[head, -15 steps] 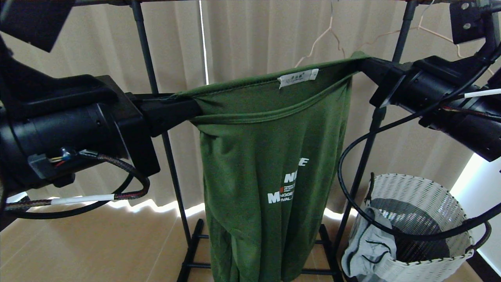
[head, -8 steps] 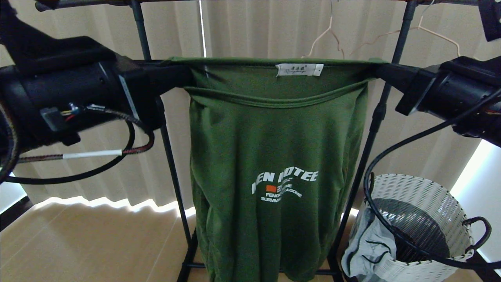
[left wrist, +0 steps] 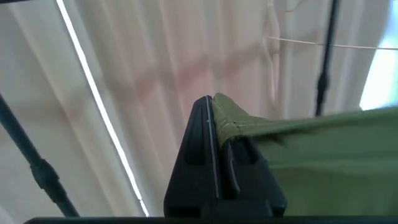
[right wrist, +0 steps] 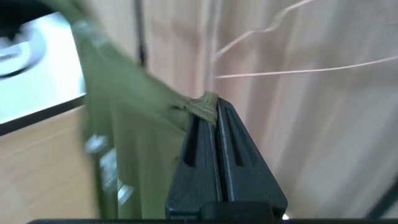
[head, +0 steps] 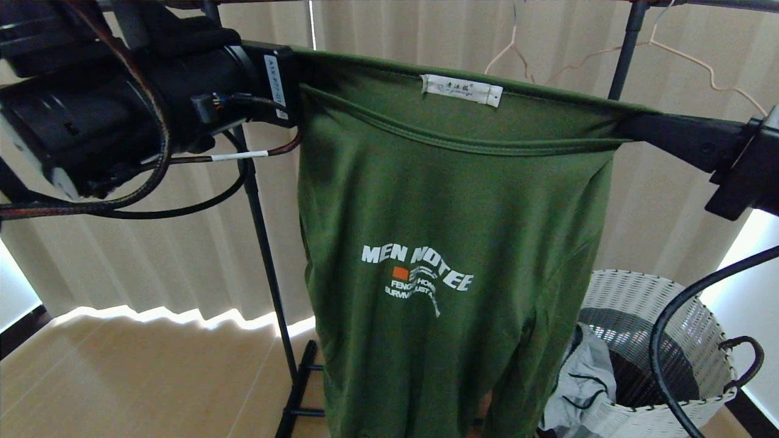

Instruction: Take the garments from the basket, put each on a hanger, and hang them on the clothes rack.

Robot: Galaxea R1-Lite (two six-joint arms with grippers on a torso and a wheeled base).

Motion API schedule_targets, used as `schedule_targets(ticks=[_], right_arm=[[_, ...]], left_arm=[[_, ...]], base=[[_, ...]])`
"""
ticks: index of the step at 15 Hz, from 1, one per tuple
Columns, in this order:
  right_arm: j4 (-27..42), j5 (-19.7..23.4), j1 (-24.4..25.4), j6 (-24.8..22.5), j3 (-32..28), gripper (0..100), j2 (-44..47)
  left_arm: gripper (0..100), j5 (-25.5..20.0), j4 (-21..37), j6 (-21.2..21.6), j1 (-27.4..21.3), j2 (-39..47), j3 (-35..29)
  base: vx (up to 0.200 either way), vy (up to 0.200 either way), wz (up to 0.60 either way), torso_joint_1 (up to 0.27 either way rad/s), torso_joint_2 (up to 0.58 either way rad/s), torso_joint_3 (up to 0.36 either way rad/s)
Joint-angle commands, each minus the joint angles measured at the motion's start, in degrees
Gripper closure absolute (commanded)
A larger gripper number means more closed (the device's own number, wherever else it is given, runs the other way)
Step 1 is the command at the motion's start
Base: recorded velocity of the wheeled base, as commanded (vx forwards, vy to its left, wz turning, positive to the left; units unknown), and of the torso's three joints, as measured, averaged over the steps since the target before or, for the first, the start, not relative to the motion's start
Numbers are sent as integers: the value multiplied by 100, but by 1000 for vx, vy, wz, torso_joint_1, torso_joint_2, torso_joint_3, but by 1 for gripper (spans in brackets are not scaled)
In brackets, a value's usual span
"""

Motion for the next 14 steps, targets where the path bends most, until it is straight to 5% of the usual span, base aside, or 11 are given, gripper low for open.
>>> schedule_targets(ticks=[1,5,14], right_arm=[[5,8,176,-9,226,100,-267],[5,457,290,-1,560,100,-495],[-118,369,-290,-756,516,100,94]], left_arm=[[100,68,-1,-16,64,346,-240],[100,77,-1,-25,64,416,-258],[100,41,219,-16,82,-234,384]], base=[[0,0,0,0,0,0],[0,0,0,0,0,0],[0,0,0,0,0,0]])
